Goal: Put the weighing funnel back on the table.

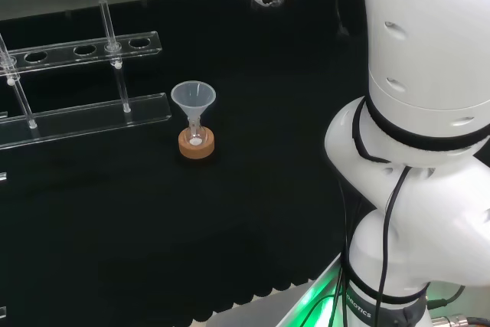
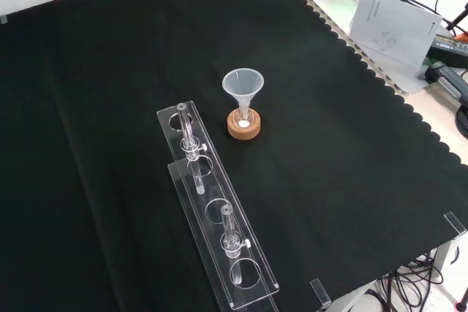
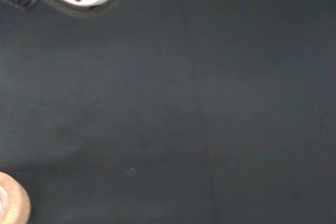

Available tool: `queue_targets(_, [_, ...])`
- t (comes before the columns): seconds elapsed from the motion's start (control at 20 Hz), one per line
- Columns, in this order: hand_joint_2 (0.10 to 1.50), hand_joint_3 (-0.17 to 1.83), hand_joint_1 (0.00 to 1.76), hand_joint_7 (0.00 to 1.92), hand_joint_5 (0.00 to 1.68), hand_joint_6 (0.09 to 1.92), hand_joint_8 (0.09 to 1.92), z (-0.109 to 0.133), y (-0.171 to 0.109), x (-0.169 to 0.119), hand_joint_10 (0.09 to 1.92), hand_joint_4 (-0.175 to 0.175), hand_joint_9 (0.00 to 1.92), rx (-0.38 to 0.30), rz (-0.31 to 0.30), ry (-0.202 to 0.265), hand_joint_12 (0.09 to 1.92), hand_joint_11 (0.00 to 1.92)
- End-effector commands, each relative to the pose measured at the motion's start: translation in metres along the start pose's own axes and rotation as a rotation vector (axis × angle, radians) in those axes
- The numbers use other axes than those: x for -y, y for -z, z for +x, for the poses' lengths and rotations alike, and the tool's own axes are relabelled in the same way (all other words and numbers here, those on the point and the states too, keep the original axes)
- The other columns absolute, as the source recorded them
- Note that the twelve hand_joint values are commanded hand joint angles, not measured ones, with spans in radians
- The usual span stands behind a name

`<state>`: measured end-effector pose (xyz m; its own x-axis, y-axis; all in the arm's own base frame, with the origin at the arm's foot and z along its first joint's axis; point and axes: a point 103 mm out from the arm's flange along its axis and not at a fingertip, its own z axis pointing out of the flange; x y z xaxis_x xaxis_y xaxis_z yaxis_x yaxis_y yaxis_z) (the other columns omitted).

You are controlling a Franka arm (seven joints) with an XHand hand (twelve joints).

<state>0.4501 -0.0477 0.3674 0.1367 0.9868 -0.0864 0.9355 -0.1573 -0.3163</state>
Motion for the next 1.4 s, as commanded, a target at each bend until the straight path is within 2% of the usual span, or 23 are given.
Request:
queue_targets(0.05, [0.7, 0.6, 1.11, 0.59, 1.23, 0.72, 0.68, -0.03, -0.035, -0.058, 0.4, 0.175, 0.93, 0.007, 0.063, -0.012, 1.14, 0.67])
queue_targets(0.35, [0.7, 0.6, 1.11, 0.59, 1.23, 0.72, 0.68, -0.024, -0.06, -0.084, 0.4, 0.175, 0.93, 0.013, 0.114, 0.018, 1.14, 0.67])
queue_targets(0.7, [0.7, 0.6, 1.11, 0.59, 1.23, 0.72, 0.68, -0.023, -0.079, -0.108, 0.4, 0.175, 0.93, 0.013, 0.143, 0.041, 1.14, 0.67])
queue_targets(1.0, [0.7, 0.6, 1.11, 0.59, 1.23, 0.72, 0.68, -0.012, -0.103, -0.119, 0.4, 0.175, 0.93, 0.026, 0.16, 0.076, 1.14, 0.67])
queue_targets(1.4, [0.7, 0.6, 1.11, 0.58, 1.23, 0.72, 0.68, 0.008, -0.129, -0.13, 0.4, 0.175, 0.93, 0.083, 0.171, 0.11, 1.14, 0.67])
